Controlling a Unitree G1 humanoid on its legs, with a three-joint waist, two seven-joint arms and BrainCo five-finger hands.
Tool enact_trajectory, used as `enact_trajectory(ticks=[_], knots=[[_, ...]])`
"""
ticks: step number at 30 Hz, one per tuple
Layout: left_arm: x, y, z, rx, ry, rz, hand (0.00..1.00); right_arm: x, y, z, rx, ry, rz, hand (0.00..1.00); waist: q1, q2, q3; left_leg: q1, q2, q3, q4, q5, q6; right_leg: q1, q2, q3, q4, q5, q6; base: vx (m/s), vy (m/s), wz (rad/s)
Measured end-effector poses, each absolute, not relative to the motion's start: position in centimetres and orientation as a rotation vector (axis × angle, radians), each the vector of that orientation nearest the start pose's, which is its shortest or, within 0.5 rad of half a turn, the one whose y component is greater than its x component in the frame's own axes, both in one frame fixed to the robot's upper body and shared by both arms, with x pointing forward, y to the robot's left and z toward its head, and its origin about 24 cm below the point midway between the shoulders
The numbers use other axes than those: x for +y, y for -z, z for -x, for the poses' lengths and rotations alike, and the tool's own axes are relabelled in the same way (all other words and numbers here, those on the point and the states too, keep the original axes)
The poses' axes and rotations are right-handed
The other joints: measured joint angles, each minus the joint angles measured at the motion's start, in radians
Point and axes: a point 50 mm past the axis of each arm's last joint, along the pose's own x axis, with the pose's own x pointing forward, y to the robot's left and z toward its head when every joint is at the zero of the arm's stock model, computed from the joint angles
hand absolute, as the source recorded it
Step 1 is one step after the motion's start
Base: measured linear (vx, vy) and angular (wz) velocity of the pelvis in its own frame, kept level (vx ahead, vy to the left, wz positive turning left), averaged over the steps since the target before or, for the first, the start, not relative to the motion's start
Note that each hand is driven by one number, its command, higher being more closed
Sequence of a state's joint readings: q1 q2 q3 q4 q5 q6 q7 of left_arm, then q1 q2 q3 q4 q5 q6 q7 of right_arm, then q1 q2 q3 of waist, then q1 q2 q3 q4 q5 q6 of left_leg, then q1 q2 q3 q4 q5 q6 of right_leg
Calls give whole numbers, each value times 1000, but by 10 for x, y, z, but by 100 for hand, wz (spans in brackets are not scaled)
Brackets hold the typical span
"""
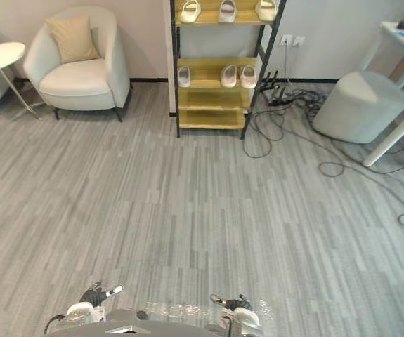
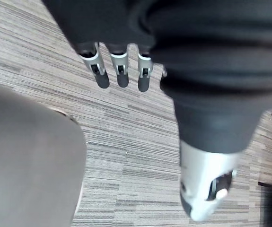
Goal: Pick up cushions and gather them together orderly.
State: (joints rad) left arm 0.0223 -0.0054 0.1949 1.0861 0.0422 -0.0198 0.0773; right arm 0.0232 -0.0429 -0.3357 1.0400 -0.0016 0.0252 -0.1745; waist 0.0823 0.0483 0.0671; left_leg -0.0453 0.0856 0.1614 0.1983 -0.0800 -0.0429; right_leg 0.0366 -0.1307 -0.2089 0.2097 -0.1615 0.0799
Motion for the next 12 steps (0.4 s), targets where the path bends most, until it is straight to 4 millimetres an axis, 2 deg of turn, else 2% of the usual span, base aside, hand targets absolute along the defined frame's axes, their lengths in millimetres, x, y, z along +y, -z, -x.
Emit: enact_trajectory(ticks=[4, 8, 12], knots=[[173, 161, -110, 1085, -228, 36, 0, -217, 157, -102, 1095, 499, -43, 0, -2, -7, 5, 30, 12, -6, -47, 25, -11, 28, 23, -2, -58, 34, -8, -73, -30, -2], [175, 160, -114, 1067, -237, 44, 0, -215, 158, -98, 1102, 504, -51, 0, -4, -21, 23, 25, 13, -10, -37, 36, -9, 38, 25, 0, -89, 56, -3, -139, 10, 1], [176, 157, -120, 1038, -238, 42, 0, -212, 157, -101, 1093, 491, -49, 0, -6, -21, 49, -3, 29, -2, 6, 17, -15, 28, 27, 13, -89, 58, -4, -169, 18, -5]])
